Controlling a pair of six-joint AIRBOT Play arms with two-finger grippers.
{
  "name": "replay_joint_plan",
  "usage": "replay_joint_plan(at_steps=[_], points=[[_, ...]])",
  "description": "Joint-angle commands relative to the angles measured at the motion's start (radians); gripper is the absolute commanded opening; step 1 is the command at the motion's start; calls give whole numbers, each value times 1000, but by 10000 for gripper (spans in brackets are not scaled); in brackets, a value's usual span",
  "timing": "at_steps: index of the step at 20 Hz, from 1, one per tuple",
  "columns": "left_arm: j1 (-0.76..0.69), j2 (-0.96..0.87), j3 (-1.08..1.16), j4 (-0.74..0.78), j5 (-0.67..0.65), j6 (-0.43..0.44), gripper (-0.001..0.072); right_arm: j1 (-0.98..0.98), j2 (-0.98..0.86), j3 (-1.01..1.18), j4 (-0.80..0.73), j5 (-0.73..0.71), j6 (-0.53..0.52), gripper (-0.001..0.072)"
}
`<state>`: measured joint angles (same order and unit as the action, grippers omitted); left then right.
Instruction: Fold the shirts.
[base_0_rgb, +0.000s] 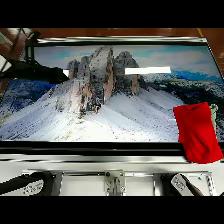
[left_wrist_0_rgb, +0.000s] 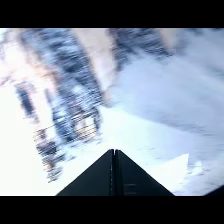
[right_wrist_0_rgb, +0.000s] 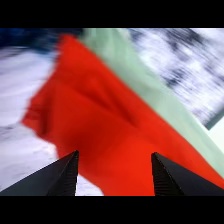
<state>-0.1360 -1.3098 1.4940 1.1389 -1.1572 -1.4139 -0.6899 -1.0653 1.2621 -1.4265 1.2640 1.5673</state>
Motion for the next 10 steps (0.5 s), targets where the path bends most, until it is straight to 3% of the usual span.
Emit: replay_joint_plan(at_steps=[1, 2, 3, 6, 10], points=[[-92, -37, 11, 272, -98, -143, 155, 262, -30, 32, -26, -1, -64, 578], [-99, -58, 11, 272, -151, -144, 405, 341, -61, 32, -69, 29, -57, 657], [-103, -85, 11, 273, -203, -144, 499, 397, -89, 32, -82, 50, -42, 702], [-102, -141, 11, 272, -298, -144, 505, 511, -142, 32, -84, 76, -30, 702], [-101, -150, 11, 273, -266, -143, 505, 588, -146, 32, -80, 74, -31, 701]])
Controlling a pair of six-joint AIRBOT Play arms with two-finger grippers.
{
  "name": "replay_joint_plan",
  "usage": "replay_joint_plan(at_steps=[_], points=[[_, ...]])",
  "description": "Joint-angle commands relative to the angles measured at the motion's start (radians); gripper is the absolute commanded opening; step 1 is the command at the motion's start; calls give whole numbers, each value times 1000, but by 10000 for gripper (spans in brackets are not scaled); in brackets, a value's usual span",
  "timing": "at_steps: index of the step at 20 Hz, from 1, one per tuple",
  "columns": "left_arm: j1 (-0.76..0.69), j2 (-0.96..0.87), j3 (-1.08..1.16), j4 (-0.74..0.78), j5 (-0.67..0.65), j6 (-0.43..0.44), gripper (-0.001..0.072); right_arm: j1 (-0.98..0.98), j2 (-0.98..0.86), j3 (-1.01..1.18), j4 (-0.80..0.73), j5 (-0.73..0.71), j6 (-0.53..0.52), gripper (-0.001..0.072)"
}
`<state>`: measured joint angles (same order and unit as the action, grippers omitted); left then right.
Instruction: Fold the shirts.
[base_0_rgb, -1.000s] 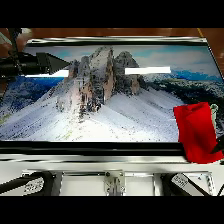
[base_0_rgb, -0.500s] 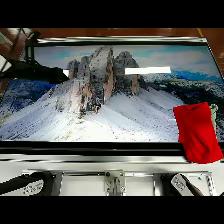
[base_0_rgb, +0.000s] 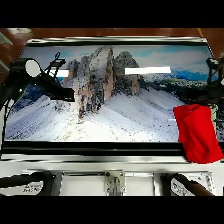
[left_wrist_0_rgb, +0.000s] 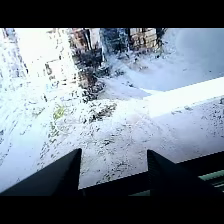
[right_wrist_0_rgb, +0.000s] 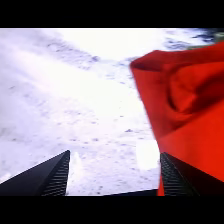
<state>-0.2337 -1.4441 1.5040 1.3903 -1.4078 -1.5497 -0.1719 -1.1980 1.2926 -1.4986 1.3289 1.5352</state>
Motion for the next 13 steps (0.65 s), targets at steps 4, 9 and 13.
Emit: replay_joint_plan(at_steps=[4, 9, 13], points=[[-4, -16, 1, 20, 11, -8, 505, 84, -13, 2, 8, 9, 2, 701], [-4, -16, 1, 20, 13, -8, 504, 84, -13, 2, 8, 9, 2, 701], [-4, -16, 1, 20, 13, -8, 504, 84, -13, 2, 8, 9, 2, 702]])
